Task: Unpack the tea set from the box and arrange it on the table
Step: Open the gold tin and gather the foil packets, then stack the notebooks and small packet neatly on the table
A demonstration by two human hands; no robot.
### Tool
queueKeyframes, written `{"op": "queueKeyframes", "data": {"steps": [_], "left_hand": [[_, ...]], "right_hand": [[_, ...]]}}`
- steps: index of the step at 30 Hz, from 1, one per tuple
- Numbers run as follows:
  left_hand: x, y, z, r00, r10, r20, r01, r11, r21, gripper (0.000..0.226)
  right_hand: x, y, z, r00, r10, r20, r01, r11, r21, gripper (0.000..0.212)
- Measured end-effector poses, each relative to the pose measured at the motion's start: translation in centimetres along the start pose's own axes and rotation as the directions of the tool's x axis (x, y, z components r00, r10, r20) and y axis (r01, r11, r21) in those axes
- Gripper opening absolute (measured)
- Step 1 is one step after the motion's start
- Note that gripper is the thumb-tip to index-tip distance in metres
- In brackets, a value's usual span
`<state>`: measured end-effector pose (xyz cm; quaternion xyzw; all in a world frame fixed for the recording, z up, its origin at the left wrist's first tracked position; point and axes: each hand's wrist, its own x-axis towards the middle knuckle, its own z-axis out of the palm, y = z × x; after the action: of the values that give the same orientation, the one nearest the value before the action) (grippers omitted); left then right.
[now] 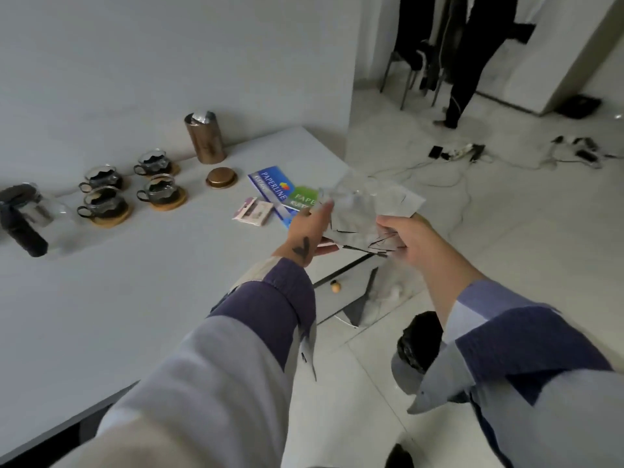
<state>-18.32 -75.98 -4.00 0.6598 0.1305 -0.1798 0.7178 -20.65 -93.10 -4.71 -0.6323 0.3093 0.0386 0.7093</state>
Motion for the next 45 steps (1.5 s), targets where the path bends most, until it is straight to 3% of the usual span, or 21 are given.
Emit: {"op": "queueKeyframes", "data": {"steps": [5, 7, 9, 11, 13, 16, 18, 21, 23, 27, 31, 38, 41, 45], "left_hand": [[1.8, -3.3, 12.8, 0.998, 0.021, 0.061, -0.029, 0.990, 0.140, 0.025], [2.4, -5.0, 16.6, 0.997, 0.006, 0.078, -0.018, 0.986, 0.164, 0.030], [3.0, -7.2, 19.7, 0.994, -0.017, 0.105, -0.005, 0.978, 0.208, 0.041], [3.4, -9.4, 22.1, 0.988, -0.057, 0.141, 0.019, 0.965, 0.263, 0.053], [3.9, -11.7, 23.9, 0.984, -0.092, 0.152, 0.041, 0.950, 0.309, 0.051], [4.4, -14.6, 25.8, 0.975, -0.162, 0.152, 0.094, 0.921, 0.379, 0.057], [5.1, -16.6, 26.4, 0.966, -0.196, 0.167, 0.067, 0.817, 0.572, 0.071], [5.5, -18.4, 26.4, 0.953, -0.246, 0.177, -0.025, 0.521, 0.853, 0.076], [5.8, -19.2, 26.5, 0.950, -0.258, 0.178, -0.039, 0.467, 0.883, 0.074], [6.5, -18.7, 27.1, 0.945, -0.254, 0.204, -0.053, 0.497, 0.866, 0.067], [7.2, -15.9, 27.7, 0.959, -0.207, 0.195, -0.069, 0.496, 0.865, 0.064], [7.7, -10.1, 25.9, 0.977, -0.095, 0.193, -0.088, 0.643, 0.761, 0.065], [7.9, -7.7, 23.2, 0.991, 0.040, 0.125, -0.119, 0.670, 0.732, 0.063], [8.1, -4.5, 17.3, 0.994, 0.105, -0.040, -0.049, 0.722, 0.690, 0.061]], "right_hand": [[2.2, -0.3, -12.0, 0.985, -0.059, -0.164, 0.058, 0.998, -0.012, 0.054], [2.7, 0.3, -16.0, 0.977, -0.059, -0.206, 0.058, 0.998, -0.009, 0.052], [3.0, 1.4, -19.3, 0.967, -0.031, -0.251, 0.033, 0.999, 0.006, 0.054], [3.2, 3.0, -21.9, 0.955, 0.016, -0.296, -0.015, 1.000, 0.005, 0.080], [3.9, 4.8, -24.0, 0.946, 0.049, -0.322, -0.053, 0.999, -0.002, 0.097], [5.2, 7.9, -26.7, 0.930, 0.153, -0.334, -0.148, 0.988, 0.041, 0.102], [5.9, 10.3, -28.2, 0.914, 0.241, -0.326, -0.251, 0.968, 0.011, 0.103], [6.7, 13.5, -30.1, 0.846, 0.327, -0.422, -0.396, 0.914, -0.086, 0.111], [6.9, 14.4, -30.7, 0.837, 0.356, -0.415, -0.438, 0.891, -0.120, 0.111], [7.8, 13.5, -30.4, 0.874, 0.312, -0.374, -0.410, 0.885, -0.220, 0.094], [8.8, 10.2, -28.9, 0.907, 0.248, -0.341, -0.355, 0.886, -0.298, 0.090], [9.4, 4.0, -24.4, 0.978, 0.068, -0.196, -0.148, 0.892, -0.428, 0.081], [9.8, 1.8, -20.6, 0.995, 0.022, -0.097, -0.066, 0.876, -0.479, 0.078], [9.9, -0.7, -14.5, 0.997, -0.044, 0.059, 0.069, 0.835, -0.546, 0.070]]}}
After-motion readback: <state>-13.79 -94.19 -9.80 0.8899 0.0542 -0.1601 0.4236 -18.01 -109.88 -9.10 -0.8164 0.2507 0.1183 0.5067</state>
